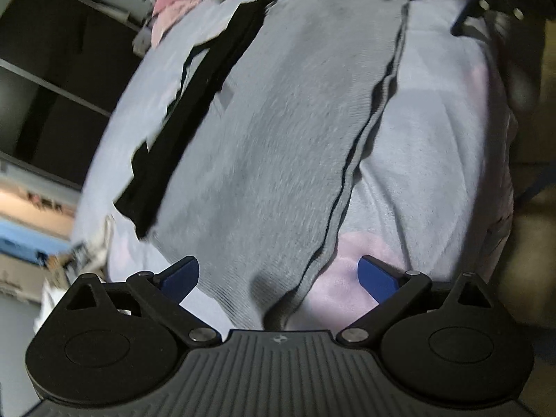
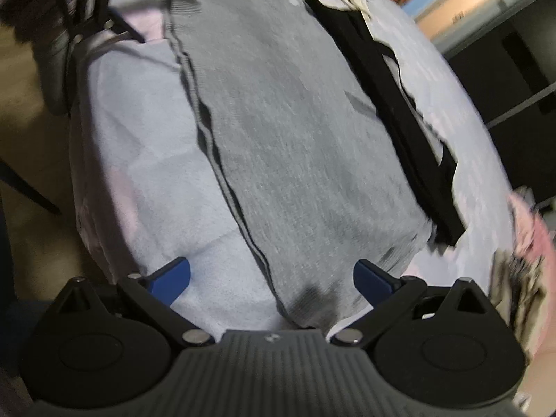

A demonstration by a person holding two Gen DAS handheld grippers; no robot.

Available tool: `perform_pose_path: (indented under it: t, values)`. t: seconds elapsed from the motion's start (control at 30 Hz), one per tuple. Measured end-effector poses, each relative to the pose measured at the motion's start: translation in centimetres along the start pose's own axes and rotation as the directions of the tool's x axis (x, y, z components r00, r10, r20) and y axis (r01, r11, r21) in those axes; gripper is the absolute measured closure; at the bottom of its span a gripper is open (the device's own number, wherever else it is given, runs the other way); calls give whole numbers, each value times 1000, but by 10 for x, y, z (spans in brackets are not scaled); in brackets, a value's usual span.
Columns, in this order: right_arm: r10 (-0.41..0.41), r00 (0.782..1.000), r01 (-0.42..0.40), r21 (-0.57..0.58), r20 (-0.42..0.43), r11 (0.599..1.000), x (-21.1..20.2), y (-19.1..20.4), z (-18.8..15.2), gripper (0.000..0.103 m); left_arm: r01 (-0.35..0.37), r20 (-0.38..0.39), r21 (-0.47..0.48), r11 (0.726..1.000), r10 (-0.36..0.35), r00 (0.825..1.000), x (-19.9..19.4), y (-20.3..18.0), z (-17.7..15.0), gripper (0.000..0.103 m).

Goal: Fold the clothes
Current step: 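Lift the grey hem toward the collar with both grippers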

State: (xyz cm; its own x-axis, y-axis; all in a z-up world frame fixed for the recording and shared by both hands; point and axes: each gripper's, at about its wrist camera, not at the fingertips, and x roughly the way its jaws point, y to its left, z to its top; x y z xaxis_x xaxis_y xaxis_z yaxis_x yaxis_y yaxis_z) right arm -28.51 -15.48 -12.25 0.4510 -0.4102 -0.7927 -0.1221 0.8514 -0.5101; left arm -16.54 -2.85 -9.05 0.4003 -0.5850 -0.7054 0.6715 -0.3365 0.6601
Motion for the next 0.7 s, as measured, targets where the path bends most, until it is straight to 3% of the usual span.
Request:
perform_pose_path:
  t: [0.17,0.3,0.7]
  values:
    - [-56,998,56,-42,15,998,-5,4,0,3,-110,16,95,989,109,994,2,-2,0,7]
    - [-65,998,66,-71,6,995,1,5,-2,3,-118,9,175,977,118,993,11,-12,-2,7]
    - [-143,990,144,-132,18,981,2,6,0,4,-167,18,210,963,167,986,18,-15,-2,7]
